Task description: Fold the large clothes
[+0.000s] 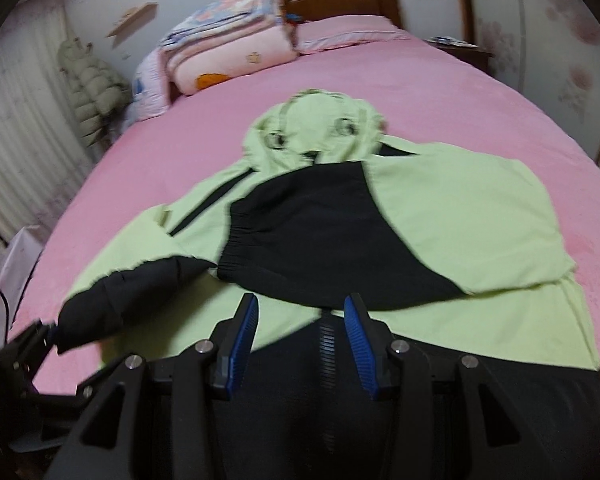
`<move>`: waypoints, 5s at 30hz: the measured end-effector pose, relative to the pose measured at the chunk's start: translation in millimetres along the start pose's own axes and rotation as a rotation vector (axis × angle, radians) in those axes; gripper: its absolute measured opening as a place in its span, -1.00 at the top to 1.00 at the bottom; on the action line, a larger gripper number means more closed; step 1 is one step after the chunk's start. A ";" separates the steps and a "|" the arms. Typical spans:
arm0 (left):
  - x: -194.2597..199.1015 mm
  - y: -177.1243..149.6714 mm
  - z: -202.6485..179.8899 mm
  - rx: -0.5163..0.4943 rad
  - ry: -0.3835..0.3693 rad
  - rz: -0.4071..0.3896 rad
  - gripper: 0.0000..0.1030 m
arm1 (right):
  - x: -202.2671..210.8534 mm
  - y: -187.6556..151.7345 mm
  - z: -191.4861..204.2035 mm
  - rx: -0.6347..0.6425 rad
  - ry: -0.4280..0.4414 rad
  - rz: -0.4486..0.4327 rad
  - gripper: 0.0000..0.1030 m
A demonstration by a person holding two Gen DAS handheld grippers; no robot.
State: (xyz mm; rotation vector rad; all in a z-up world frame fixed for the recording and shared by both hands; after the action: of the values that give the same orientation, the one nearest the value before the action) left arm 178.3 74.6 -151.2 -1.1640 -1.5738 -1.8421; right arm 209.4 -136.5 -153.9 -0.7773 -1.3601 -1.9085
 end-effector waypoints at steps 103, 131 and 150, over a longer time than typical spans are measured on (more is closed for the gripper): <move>-176.5 87.8 163.8 0.376 0.079 0.164 0.94 | -131.4 88.2 -167.1 -0.107 -0.060 0.110 0.40; -87.7 61.2 56.5 0.301 0.151 0.050 -0.22 | -77.2 67.1 -29.7 0.174 -0.055 -0.022 0.20; -100.6 20.2 92.4 0.256 0.333 0.127 -0.50 | -83.2 42.7 -117.2 0.082 -0.249 0.059 0.70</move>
State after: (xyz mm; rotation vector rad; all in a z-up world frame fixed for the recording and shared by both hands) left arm 277.0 139.3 -222.8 -0.7782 -1.4555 -1.5983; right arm 282.9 -244.4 -227.6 -1.0297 -1.5354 -1.7426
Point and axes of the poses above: each gripper's, at about its wrist camera, not at the fingertips, and x roughly against the way its jaws point, z to its left, y to its top, the point moved 8 cm from there along -x, roughly the way its jaws point, and after that the axes turned 5 degrees about -x, right-handed, at the moved point
